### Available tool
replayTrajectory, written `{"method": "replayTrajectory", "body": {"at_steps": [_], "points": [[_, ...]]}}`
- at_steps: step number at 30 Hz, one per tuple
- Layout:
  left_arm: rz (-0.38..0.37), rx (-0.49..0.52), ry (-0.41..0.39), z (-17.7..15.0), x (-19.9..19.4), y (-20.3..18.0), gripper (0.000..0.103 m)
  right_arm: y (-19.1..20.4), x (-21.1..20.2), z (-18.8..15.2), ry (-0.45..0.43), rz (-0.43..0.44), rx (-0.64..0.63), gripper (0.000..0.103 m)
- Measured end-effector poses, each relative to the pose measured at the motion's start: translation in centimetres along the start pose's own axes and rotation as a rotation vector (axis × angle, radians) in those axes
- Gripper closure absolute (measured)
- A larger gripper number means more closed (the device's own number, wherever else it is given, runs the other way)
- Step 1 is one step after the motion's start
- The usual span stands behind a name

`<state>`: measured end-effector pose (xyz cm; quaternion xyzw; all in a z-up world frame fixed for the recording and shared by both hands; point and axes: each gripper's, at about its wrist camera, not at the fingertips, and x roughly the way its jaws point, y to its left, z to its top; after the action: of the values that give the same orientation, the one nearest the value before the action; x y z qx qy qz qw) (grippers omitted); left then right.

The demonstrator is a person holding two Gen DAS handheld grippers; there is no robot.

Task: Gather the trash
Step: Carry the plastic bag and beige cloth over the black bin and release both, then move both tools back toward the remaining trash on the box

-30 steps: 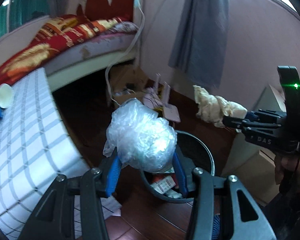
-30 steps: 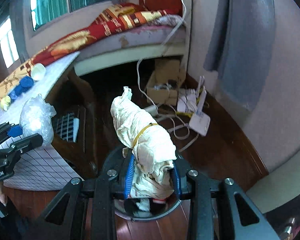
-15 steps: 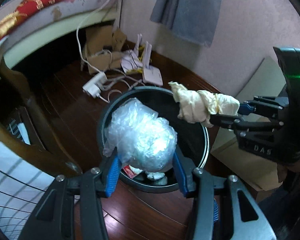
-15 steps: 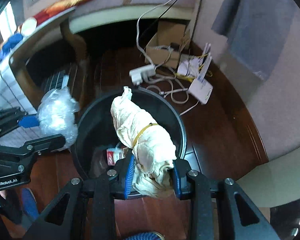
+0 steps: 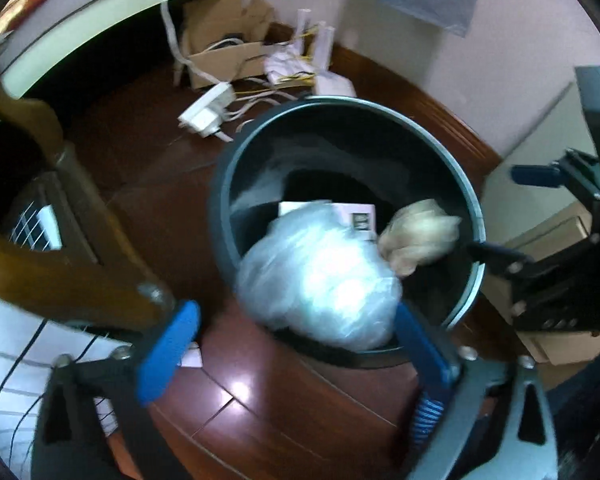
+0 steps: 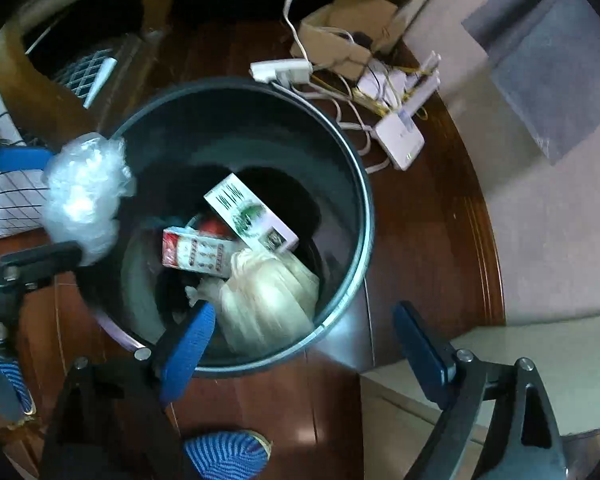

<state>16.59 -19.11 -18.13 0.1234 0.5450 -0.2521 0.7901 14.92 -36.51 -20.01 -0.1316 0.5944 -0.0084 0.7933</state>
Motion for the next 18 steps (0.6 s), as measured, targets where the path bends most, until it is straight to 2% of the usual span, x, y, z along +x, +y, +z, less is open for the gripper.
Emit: {"method": "replayTrajectory", "body": {"at_steps": [3, 5, 10, 18], "points": [[0.019, -0.008, -0.014, -0.3, -0.2, 0.5, 0.001, -0.7, 0.0, -0.1, 0.003, -0.002, 0.031, 0.009], [0.027, -0.004, -0.017, -0.2, -0.1, 0.5, 0.001, -0.9, 0.2, -0.1, 0.013, -0.007, 0.038, 0.000], [0.024, -0.004, -0.053, 0.2, -0.7, 0.8, 0.001, -1.4, -0.3, 0.1, -0.001, -0.036, 0.053, 0.000], [0.057, -0.011, -0.073, 0.0, -1.8, 1.3, 0.001, -1.7, -1.3, 0.4, -0.026, -0.016, 0.082, 0.000]]}}
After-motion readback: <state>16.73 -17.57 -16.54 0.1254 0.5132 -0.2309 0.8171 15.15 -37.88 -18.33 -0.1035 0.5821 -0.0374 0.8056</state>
